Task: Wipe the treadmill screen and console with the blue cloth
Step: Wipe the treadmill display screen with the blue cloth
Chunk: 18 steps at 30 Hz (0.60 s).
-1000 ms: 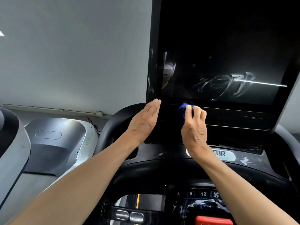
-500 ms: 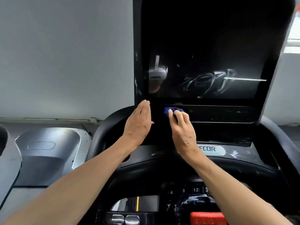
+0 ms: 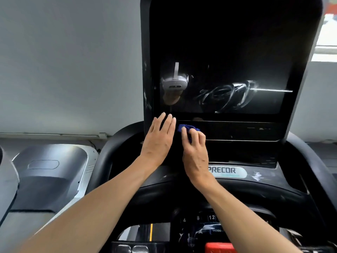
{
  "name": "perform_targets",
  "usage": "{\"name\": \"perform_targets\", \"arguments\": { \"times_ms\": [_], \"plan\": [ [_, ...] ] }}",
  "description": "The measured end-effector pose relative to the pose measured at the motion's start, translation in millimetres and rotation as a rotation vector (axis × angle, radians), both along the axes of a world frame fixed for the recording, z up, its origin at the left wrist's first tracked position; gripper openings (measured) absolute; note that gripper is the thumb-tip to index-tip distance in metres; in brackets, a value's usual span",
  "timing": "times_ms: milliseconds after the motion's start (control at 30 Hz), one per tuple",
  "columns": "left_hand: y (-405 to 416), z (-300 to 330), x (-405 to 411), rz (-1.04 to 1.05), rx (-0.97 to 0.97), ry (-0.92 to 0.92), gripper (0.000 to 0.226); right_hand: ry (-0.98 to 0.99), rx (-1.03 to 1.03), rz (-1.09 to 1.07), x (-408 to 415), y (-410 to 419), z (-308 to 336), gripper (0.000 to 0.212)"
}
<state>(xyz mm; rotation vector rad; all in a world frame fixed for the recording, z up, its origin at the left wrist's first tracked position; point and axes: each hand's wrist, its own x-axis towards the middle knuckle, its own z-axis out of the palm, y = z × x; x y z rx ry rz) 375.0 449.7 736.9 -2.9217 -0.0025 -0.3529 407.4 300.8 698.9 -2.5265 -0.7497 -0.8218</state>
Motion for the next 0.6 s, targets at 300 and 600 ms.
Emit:
{"name": "perform_targets", "arguments": {
  "times_ms": [300,600],
  "plan": [
    [-3,-4,2,0.007,-0.027,-0.04,0.088,0.087,0.095,-0.069,3,-10,-5,0.049],
    [-2,-3,2,-0.005,-0.062,-0.052,0.088,-0.14,-0.054,0.056,30,-24,25,0.041]
  ]
}}
